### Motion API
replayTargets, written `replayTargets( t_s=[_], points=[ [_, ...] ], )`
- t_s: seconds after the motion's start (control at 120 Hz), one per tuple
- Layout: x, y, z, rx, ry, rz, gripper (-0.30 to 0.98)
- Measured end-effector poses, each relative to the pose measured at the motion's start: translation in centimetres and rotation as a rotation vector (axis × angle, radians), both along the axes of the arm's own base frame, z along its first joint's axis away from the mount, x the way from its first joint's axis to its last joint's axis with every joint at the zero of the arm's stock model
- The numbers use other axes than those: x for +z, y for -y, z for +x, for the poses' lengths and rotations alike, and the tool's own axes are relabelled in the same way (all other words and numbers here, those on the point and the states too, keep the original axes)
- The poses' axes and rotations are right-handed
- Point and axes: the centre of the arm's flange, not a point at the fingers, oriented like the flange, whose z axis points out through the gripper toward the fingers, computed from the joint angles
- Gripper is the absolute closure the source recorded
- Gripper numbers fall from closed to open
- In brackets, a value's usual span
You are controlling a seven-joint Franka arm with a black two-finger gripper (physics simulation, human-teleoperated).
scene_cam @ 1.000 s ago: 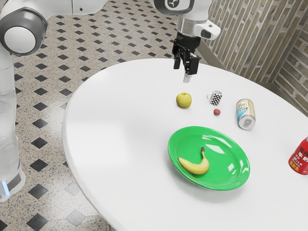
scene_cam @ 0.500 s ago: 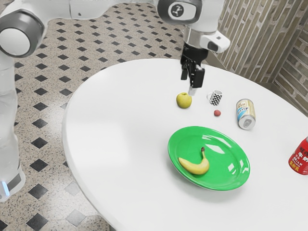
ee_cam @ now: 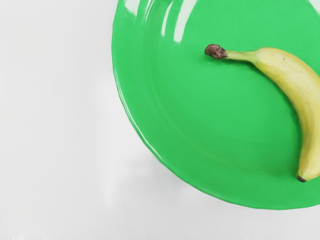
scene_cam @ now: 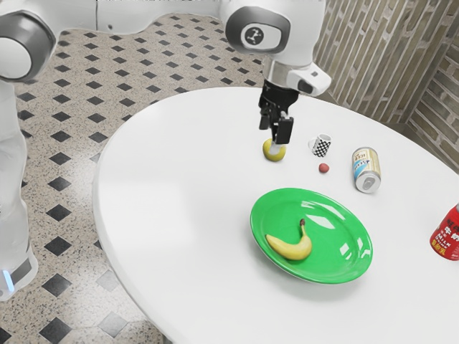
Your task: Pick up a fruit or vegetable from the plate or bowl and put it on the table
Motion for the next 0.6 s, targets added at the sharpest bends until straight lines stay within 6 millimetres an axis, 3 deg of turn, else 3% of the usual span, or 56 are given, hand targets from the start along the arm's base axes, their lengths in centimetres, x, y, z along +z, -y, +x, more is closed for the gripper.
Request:
replayTargets(
  t_s=[0.167,0.383,0.6],
  points=[
    [-3.0,-1.0,0.4,0.043,0.016,-0.004,0.00],
    [-8.0,3.0,-2.4,0.001,-0.007,-0.010,0.00],
    [-9.4,1.9,-4.6,0.035,0.006,0.003,0.00]
  ],
)
